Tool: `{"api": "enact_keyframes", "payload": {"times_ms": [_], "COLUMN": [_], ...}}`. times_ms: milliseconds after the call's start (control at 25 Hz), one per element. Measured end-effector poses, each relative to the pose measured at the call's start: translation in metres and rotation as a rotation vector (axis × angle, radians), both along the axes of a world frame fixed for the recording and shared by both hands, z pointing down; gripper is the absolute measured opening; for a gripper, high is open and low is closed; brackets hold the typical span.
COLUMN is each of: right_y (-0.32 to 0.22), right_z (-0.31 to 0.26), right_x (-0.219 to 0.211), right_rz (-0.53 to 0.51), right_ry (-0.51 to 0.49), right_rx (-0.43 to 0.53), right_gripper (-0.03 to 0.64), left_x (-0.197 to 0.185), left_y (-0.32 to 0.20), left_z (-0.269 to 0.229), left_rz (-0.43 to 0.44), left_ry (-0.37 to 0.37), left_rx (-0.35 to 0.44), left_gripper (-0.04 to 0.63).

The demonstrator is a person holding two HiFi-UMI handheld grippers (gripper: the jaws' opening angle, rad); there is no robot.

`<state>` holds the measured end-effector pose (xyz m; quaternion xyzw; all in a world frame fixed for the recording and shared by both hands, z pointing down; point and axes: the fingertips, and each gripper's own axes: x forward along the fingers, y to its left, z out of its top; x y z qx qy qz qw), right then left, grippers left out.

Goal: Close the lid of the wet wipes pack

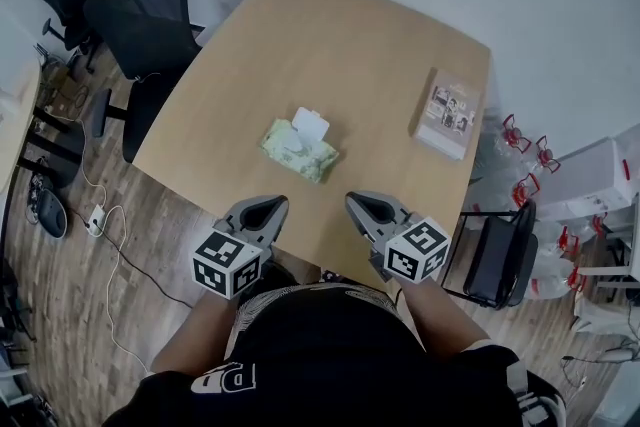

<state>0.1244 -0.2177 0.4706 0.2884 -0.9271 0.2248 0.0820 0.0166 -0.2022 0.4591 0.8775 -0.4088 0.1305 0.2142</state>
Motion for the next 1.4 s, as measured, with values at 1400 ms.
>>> {"api": "enact_keyframes", "payload": {"times_ms": [1400], "right_y": [-0.092], "right_z": [0.035], "right_x": [-0.06], "right_rz": [0.236], "right_ry": [0.179], "right_rx": [-0.011], "right_gripper": [0.006], "left_x": [-0.089], "left_y": [-0.075], "left_z": [0.028], "left_rz": [0.196], "left_ry": [0.015], "left_rx": [-0.043], "left_gripper": [0.017]}}
